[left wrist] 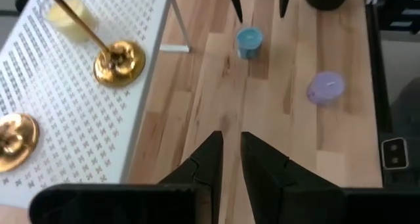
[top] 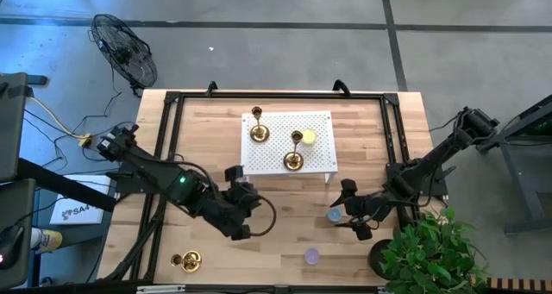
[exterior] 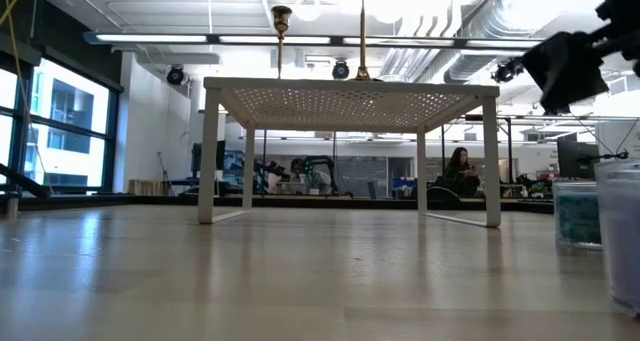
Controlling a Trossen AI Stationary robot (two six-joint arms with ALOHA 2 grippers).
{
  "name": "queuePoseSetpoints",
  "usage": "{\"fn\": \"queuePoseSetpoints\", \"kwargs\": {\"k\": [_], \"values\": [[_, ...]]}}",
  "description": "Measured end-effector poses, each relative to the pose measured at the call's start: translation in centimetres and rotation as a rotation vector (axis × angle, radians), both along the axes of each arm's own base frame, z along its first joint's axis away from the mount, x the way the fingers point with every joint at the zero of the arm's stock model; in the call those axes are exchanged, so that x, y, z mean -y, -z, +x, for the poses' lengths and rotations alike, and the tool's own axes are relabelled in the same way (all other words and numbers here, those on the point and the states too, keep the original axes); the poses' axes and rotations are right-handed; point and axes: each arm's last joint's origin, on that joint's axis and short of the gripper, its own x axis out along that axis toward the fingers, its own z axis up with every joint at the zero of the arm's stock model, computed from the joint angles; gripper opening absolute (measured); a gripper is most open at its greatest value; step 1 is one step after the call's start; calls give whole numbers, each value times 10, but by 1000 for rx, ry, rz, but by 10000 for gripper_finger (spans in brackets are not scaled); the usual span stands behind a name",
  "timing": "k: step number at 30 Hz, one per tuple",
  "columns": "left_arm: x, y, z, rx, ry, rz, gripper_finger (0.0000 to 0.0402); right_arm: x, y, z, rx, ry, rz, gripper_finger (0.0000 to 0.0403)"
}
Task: Pick & Place candle stick holders
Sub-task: Put the blue scented candle on the shelf
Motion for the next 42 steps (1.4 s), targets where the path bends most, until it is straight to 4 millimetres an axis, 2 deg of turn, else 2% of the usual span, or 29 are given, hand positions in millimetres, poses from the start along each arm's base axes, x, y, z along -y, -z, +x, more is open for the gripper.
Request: {"fn": "queuePoseSetpoints", "kwargs": {"k": [7,18,22,28,36,42], "values": [[0,16,2,-27,-13,10,53,5,9,-8,-106,70,-47,291],[0,19,3,-11,-52,1,53,7,16,-14,-234,105,14,291],[0,19,3,-8,-59,-3,53,5,20,-12,-248,118,23,291],[0,19,3,-5,-61,-2,53,0,37,-7,-311,117,-12,291],[0,19,3,-4,-62,-2,53,-7,48,4,-271,98,-26,291],[0,18,4,8,-66,-3,53,-4,56,8,-289,120,-56,291]]}}
